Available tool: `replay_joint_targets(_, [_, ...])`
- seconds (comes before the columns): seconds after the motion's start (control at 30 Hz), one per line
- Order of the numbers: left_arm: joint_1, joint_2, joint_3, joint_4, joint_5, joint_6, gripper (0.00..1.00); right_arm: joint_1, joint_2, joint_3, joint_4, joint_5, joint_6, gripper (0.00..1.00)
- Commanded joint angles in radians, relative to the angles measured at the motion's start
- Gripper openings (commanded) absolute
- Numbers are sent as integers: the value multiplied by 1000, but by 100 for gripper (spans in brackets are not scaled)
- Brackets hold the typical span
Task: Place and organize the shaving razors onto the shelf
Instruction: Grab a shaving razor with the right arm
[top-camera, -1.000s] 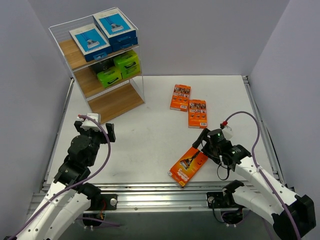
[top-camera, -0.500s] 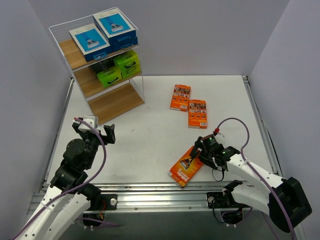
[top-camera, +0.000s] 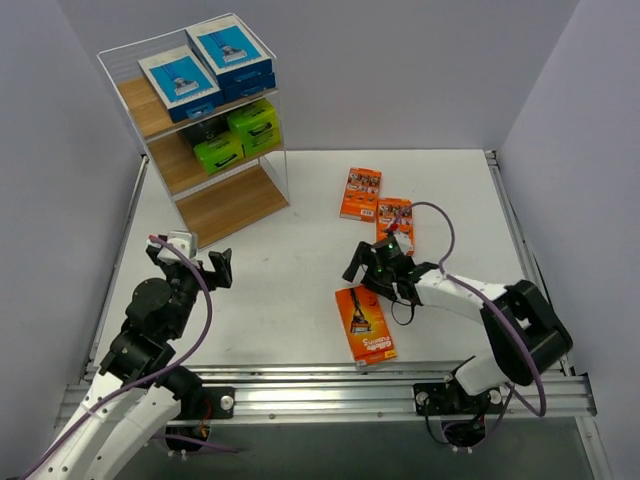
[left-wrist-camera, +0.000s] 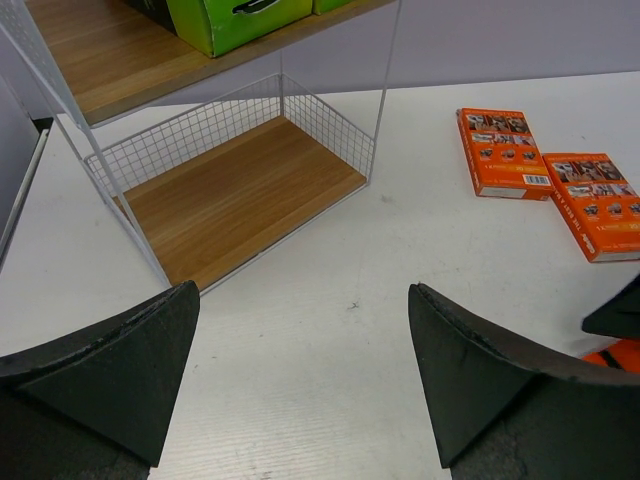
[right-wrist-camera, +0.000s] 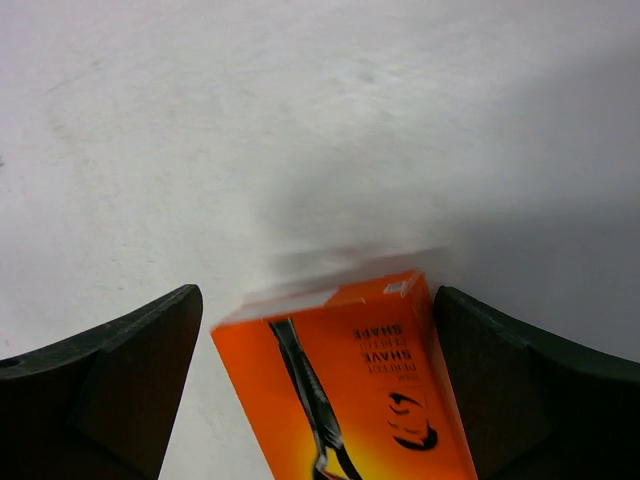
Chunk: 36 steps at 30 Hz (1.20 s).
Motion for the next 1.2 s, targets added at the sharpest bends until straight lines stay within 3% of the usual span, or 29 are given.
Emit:
replay_joint_targets(0.0, [-9, -7, 40, 13, 2, -4, 94, 68, 147, 117, 104, -96, -85, 96])
replay_joint_targets(0.23, [-15, -4, 40, 16, -3, 2, 94, 176, 367, 358, 144, -176, -139, 94])
replay_joint_targets(0.53, [-17, -2, 41, 12, -9, 7, 94, 131, 203, 403, -14, -85, -182, 96])
replay_joint_targets(0.8, [-17, -5, 41, 12, -18, 15, 94, 125, -26, 196, -112, 7, -129, 96])
replay_joint_targets(1.0, [-18, 2, 43, 12, -13, 18, 94, 153, -240, -34, -68, 39, -20, 82])
replay_joint_targets(1.17, [-18, 8, 41, 13, -29, 22, 94, 168, -389, -91, -126, 103, 52, 72])
